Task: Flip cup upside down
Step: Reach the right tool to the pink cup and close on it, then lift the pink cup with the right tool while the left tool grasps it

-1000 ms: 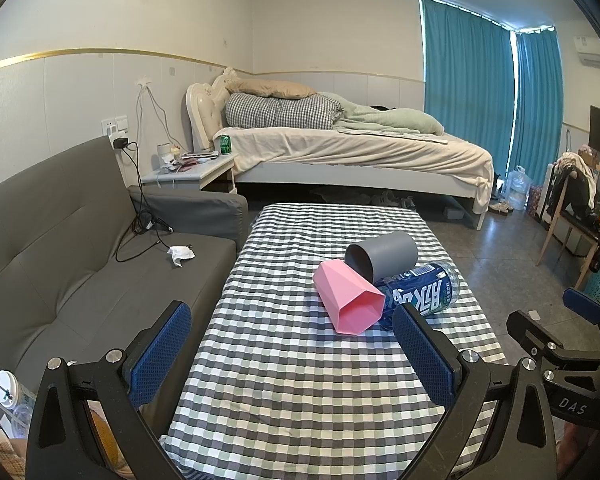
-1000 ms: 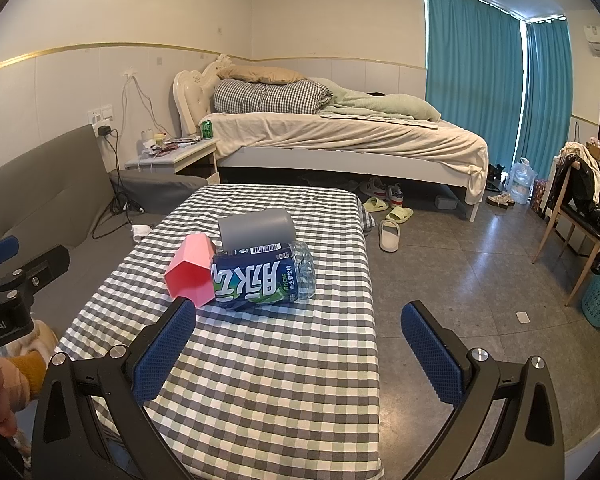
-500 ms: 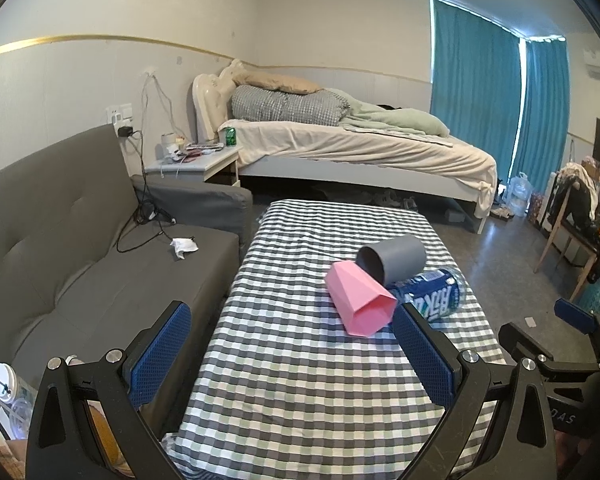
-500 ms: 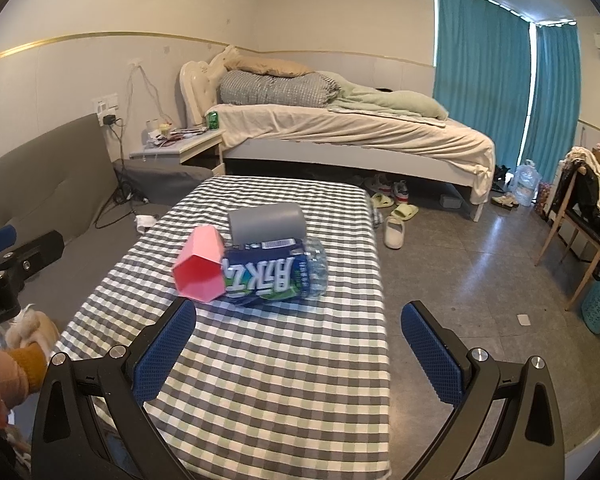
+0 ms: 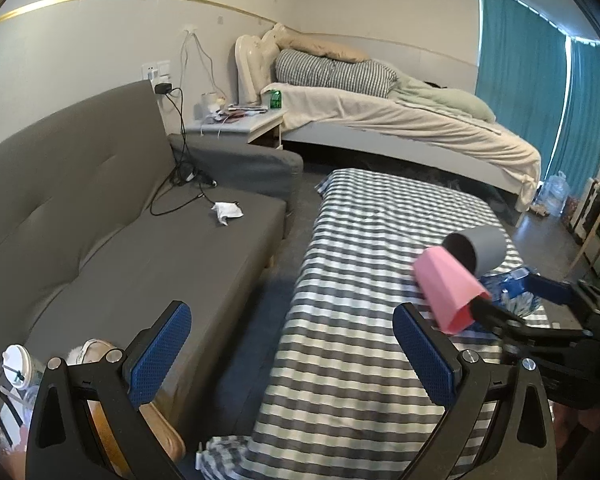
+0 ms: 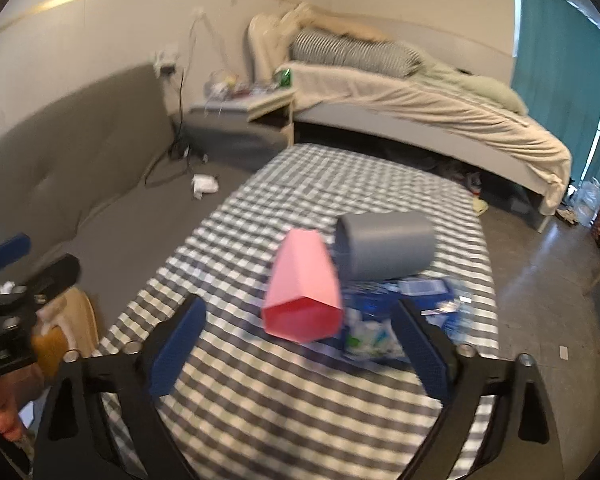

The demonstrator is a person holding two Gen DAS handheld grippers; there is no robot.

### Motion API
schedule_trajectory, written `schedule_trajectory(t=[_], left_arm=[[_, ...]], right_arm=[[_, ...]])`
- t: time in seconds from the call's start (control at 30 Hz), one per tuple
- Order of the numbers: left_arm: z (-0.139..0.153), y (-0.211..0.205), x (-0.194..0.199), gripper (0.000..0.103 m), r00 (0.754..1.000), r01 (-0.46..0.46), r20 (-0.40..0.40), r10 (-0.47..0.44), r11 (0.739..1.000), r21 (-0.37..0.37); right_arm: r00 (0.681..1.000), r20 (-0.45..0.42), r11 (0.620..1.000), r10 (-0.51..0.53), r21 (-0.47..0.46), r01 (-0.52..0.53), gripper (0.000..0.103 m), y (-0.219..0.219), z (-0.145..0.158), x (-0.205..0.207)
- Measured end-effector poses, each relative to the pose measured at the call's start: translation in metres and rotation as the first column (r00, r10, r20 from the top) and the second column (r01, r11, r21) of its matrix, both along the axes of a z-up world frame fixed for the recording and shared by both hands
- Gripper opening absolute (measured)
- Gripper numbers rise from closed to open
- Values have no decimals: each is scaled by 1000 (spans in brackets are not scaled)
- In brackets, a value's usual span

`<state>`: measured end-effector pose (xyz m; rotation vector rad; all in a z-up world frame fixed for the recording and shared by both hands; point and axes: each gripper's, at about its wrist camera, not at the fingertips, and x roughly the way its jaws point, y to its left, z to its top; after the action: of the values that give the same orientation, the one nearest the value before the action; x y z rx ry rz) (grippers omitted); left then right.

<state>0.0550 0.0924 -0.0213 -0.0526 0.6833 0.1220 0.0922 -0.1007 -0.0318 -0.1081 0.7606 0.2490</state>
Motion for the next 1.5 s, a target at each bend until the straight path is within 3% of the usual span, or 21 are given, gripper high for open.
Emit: schedule_trajectory(t=[0.1,0.27,0.67,0.8,0.97,1.17,1.4,1.5], left_arm=[[-6,2,2,103,1000,18,-7,-18,1000,22],[-13,3,5,103,998,49,-27,-49,999,-2],[-13,13,7,103,998,17,-59,-20,998,-57],[-10,14,5,103,998,18,-59,-22,998,-56],[-6,16,1,103,998,20,-51,-23,998,-60],[-8,24,-1,103,998,-4,-57,-1,997,-77],[-14,24,-10,103,997,-1,-78,-4,998,-67],[-16,21,-13,103,996,1,-94,-7,998,-62]], right_arm=[[998,-57,1000,17,-25,-19,72,15,-17,19],[996,-92,998,1,-70,-7,71,26,-35,37],[985,-172,954,-29,-300,-25,71,50,-54,75],[977,-206,933,-52,-360,-27,64,54,-58,81],[971,-232,953,-63,-302,-10,63,51,-50,80],[970,-234,974,-60,-228,5,63,64,-32,35],[951,-270,982,-151,-150,113,63,54,-46,-21],[953,-268,986,-143,-120,115,63,51,-48,-34]])
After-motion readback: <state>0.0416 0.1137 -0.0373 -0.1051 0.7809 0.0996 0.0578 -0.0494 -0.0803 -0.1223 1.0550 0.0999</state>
